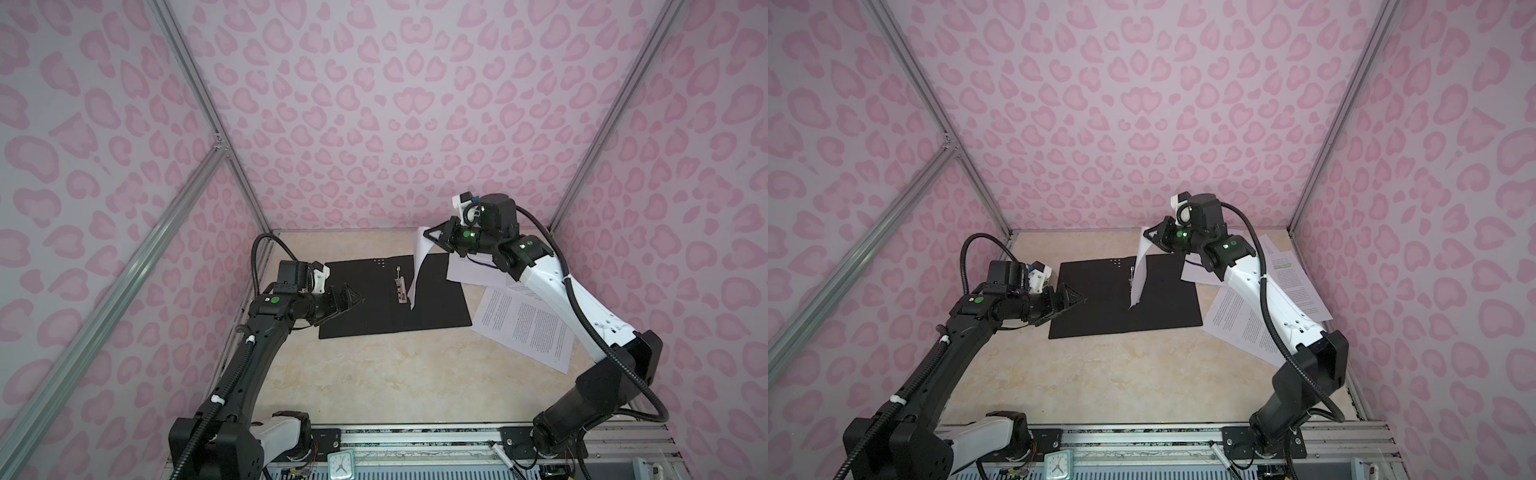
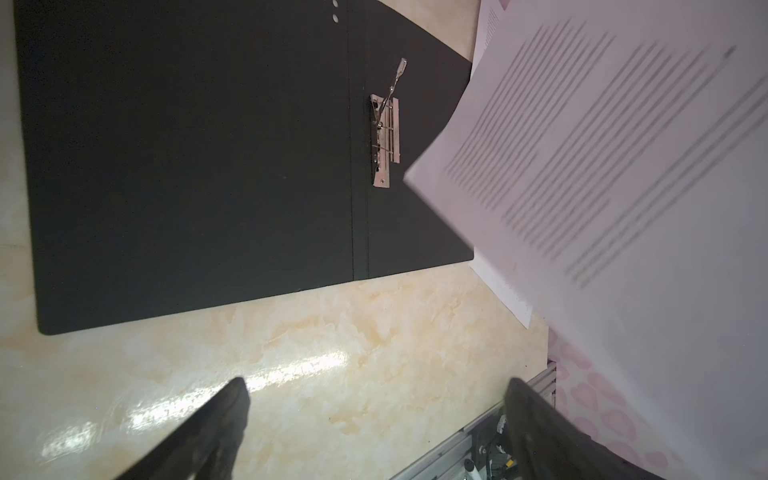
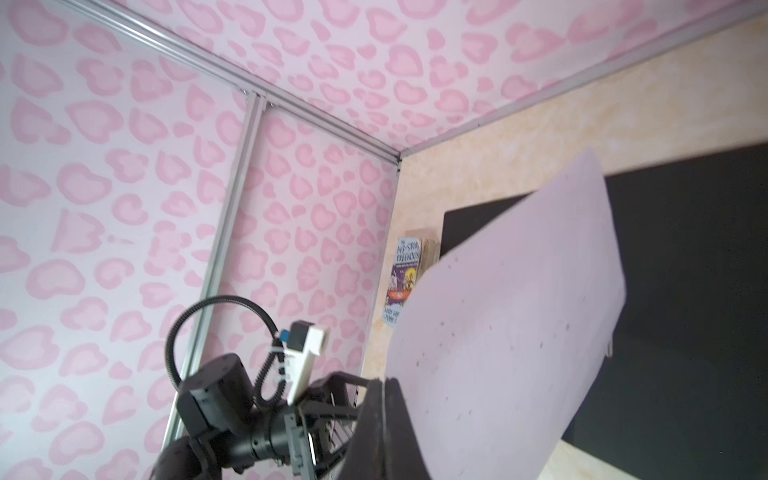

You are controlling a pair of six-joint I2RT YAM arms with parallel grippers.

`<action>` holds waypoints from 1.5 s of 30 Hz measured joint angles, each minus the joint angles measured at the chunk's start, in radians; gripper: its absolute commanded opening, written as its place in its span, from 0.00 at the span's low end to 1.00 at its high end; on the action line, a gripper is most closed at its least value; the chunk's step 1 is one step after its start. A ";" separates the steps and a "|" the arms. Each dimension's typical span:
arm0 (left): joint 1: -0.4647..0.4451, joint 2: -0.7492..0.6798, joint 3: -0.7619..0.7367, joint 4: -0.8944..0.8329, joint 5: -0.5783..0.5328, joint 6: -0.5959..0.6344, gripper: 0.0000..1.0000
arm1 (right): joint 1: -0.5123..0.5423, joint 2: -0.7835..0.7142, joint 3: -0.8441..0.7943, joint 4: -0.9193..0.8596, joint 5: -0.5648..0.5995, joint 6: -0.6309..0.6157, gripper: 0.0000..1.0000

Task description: Put the files into the folder

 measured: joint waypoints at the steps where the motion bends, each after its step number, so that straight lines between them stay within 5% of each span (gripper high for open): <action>1: 0.000 0.010 0.000 0.008 0.000 0.000 0.97 | -0.018 0.046 0.071 0.008 -0.013 0.003 0.00; 5: 0.001 0.047 -0.002 0.029 -0.005 0.001 0.97 | -0.090 0.168 0.230 0.037 -0.063 0.047 0.00; 8: 0.001 0.079 -0.007 0.035 -0.009 0.004 0.97 | -0.144 0.177 0.203 0.055 -0.066 0.070 0.00; 26: 0.001 0.108 -0.126 0.125 -0.001 0.018 0.97 | -0.263 0.029 -0.786 0.522 0.246 0.010 0.00; 45: 0.001 0.101 -0.149 0.195 0.090 0.018 0.97 | -0.186 -0.057 -1.016 0.657 0.364 0.113 0.00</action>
